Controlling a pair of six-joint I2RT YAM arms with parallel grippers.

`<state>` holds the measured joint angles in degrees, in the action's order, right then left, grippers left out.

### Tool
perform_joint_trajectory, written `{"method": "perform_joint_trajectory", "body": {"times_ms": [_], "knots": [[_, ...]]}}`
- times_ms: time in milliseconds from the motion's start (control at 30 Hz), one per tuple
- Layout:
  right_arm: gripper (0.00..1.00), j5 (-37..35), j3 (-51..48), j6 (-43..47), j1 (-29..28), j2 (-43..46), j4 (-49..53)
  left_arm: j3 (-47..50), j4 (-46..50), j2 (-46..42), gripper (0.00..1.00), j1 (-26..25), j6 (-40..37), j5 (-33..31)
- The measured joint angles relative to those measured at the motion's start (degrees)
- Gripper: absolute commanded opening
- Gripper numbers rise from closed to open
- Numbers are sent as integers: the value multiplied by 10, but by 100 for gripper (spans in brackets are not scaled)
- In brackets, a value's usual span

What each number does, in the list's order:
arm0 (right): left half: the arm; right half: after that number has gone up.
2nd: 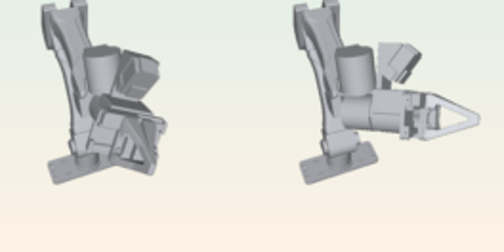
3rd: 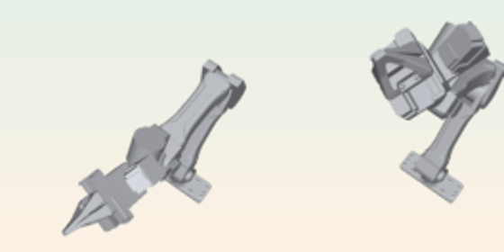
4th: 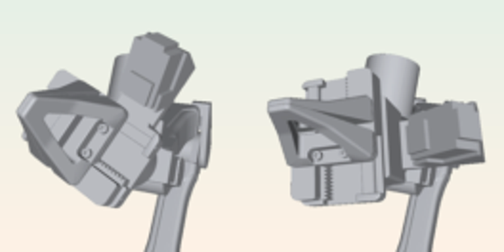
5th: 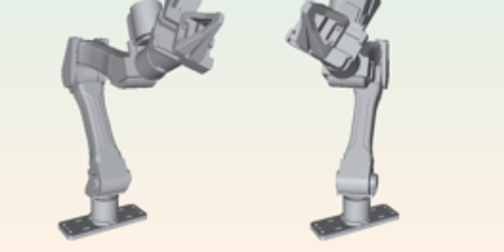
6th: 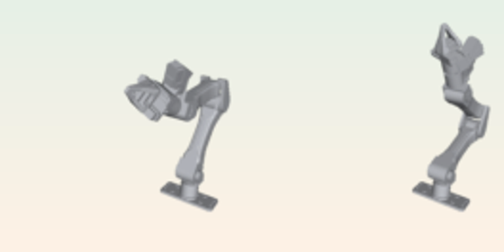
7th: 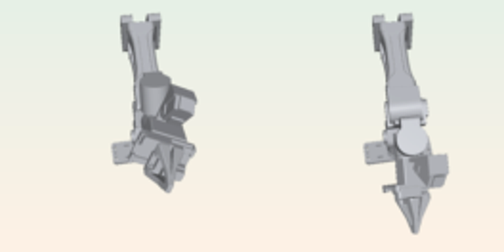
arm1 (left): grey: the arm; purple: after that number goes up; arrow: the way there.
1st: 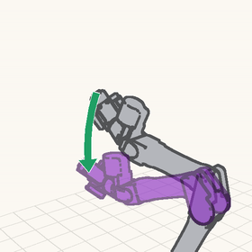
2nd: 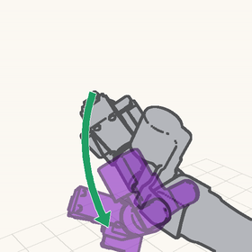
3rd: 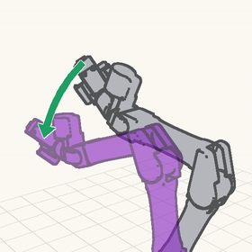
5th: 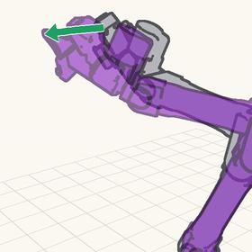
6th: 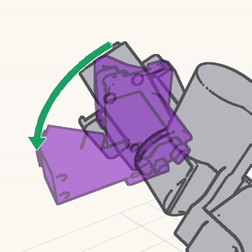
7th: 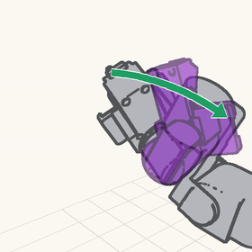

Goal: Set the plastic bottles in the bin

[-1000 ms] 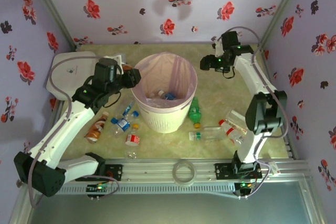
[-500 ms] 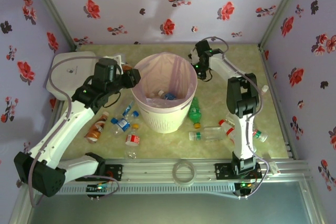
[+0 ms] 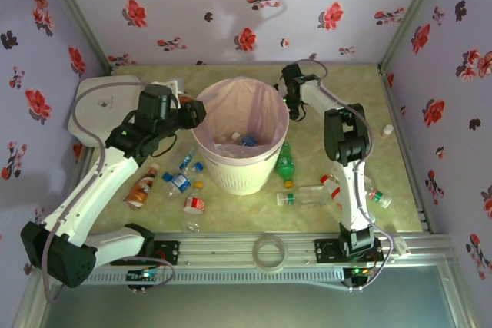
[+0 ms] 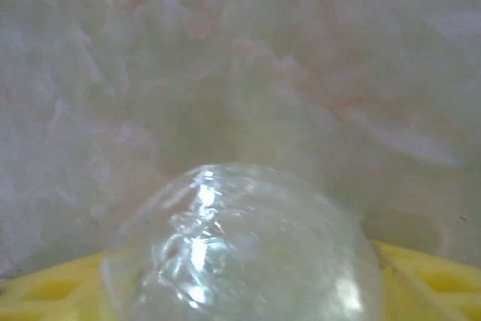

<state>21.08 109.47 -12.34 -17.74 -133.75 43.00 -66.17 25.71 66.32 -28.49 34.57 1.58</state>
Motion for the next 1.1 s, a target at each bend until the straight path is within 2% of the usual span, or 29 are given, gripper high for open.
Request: {"method": "perform_joint_trajectory", "body": {"times_ms": [133, 367, 800, 1100], "knots": [[60, -8, 0, 0, 5, 0, 4, 0, 0, 0, 42, 0, 0, 0], [56, -23, -29, 3, 25, 26, 6, 0, 0, 0, 42, 2, 0, 0], [53, -42, -108, 19, 93, 218, 25, 0, 0, 0, 42, 3, 0, 0], [52, -51, -111, 33, 98, 321, 66, 2, -2, -3, 42, 3, 0, 0]]}}
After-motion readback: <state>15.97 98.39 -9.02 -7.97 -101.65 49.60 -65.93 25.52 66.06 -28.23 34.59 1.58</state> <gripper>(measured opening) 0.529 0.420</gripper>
